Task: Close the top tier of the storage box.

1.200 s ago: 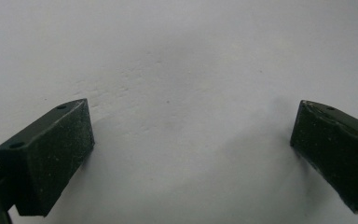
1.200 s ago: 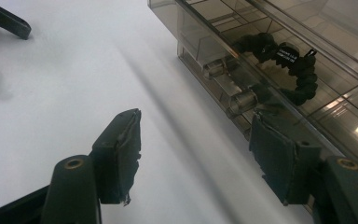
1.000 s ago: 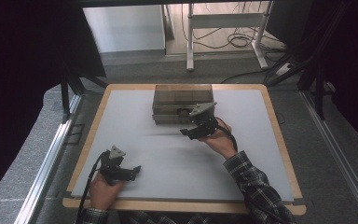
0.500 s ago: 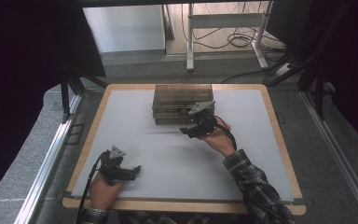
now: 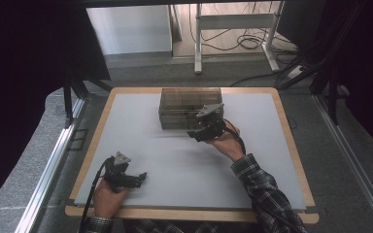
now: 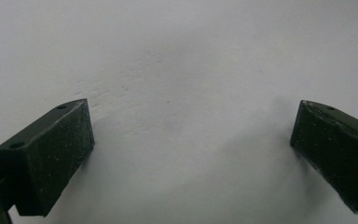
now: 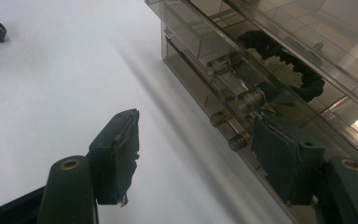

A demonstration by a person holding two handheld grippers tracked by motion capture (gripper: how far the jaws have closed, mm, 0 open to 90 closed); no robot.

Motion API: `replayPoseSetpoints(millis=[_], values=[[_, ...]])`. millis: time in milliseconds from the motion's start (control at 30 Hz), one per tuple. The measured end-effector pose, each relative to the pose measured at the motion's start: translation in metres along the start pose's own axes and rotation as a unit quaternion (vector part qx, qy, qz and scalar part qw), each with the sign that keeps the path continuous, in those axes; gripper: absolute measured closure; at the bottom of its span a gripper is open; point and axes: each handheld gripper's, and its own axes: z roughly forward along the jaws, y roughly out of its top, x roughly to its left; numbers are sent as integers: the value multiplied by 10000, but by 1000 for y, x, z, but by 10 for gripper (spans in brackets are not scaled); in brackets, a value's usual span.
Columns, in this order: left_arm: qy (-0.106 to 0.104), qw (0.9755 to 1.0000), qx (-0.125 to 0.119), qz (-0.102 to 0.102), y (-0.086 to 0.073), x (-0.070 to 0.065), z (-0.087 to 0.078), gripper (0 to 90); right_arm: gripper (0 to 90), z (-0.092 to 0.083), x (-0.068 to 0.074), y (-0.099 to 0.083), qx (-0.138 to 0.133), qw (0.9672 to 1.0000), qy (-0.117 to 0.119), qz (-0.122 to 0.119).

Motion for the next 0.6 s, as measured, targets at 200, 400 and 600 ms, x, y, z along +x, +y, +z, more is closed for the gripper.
replayPoseSetpoints(millis=[200, 400, 600], values=[[1, 10000, -1, 0, 0, 0, 0, 0, 325, 2, -2, 1, -2, 10000, -21, 3], [3, 10000, -1, 4, 0, 0, 0, 0, 325, 3, -5, 2, -4, 10000, -42, 6], [6, 10000, 3, 8, 0, 0, 0, 0, 325, 5, -7, 3, -11, 10000, -66, 18]])
